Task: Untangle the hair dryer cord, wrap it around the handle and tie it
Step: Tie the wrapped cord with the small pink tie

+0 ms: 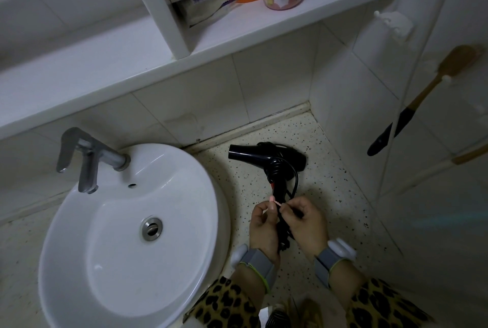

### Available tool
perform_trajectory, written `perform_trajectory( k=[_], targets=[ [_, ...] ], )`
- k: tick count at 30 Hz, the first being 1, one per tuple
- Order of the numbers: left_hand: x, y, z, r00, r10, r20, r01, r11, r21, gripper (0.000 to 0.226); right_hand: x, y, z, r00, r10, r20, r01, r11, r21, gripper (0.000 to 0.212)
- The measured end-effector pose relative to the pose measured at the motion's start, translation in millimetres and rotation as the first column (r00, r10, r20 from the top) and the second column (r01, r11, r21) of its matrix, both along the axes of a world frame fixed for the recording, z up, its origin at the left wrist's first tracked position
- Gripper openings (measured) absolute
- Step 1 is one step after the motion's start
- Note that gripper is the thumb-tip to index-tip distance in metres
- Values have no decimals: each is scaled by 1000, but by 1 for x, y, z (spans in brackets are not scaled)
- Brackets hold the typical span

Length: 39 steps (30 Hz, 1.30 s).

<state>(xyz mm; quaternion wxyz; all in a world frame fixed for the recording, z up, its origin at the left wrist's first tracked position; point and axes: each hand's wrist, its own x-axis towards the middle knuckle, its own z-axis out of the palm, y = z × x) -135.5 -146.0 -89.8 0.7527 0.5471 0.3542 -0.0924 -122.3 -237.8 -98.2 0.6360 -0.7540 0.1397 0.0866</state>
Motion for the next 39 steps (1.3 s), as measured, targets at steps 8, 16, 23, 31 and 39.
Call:
perform_trajectory(
  k=[8, 16, 23, 31, 39],
  targets=[
    [1, 0, 2, 1000, 18, 18, -18, 999, -34, 28, 1, -2, 0, 1000, 19, 3, -19, 1000, -4, 14],
    [0, 2, -2, 999, -2, 44, 2, 1000, -6, 31, 3, -1, 0, 1000, 20, 9, -21, 999, 43, 11],
    [1, 3, 0, 999, 31, 7, -31, 997, -75, 34, 5, -1, -5, 1000, 24, 12, -24, 999, 30, 14],
    [3, 4, -1, 999, -34, 7, 34, 998, -58, 22, 7, -3, -7, 1000, 28, 12, -28, 998, 49, 11],
    [4, 8, -5, 998, -30, -55, 23, 992, -128, 28, 10, -5, -5, 998, 66, 11, -67, 991, 113, 10]
  ],
)
